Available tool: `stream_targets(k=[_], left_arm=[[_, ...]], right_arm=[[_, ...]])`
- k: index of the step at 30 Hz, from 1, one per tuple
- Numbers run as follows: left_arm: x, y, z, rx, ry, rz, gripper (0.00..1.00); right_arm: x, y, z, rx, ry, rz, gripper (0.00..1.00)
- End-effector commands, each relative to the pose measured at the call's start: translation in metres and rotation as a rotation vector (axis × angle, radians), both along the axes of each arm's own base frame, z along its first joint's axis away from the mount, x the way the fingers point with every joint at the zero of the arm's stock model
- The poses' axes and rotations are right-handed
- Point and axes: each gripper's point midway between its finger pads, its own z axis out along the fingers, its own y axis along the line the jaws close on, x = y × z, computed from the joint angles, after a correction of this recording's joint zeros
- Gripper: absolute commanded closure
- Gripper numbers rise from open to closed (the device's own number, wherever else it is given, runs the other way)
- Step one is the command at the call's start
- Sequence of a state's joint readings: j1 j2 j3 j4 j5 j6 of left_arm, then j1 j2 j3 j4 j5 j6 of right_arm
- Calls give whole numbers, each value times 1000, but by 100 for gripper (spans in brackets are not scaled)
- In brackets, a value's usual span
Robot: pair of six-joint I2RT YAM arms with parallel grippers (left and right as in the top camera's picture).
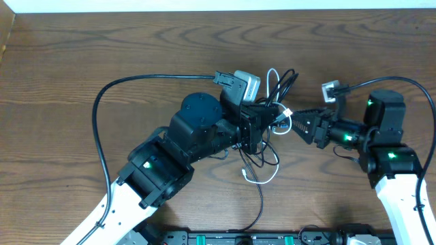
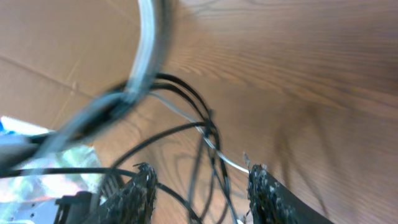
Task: Untangle cables
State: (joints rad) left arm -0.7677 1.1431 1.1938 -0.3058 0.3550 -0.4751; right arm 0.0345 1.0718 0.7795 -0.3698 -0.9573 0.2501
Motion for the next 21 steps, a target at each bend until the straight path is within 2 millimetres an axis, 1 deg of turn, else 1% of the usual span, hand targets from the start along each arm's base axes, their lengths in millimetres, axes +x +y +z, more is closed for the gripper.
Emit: stream_targets(k=[1,7,11,13,17,21], left_arm=[[-3,-8,5,-27,28,-35,92],[1,-13,-11,6,65,-36,93],[1,-13,-35,68,132,-36,92],[-1,-15,-43,85,159,-50,93],[-4,-20,-46,80,176,-82,92],[-2,-21,-42,67,160,-80,92]], right_arm=[[-4,16,12,51,14,38,55],[-1,23,26,101,11,37,55],[1,26,40,146,-14,49,55],[4,27,45,160,-27,44,56],[5,27,49,169,-40,42,56],[4,27,47,164,-33,43,56]])
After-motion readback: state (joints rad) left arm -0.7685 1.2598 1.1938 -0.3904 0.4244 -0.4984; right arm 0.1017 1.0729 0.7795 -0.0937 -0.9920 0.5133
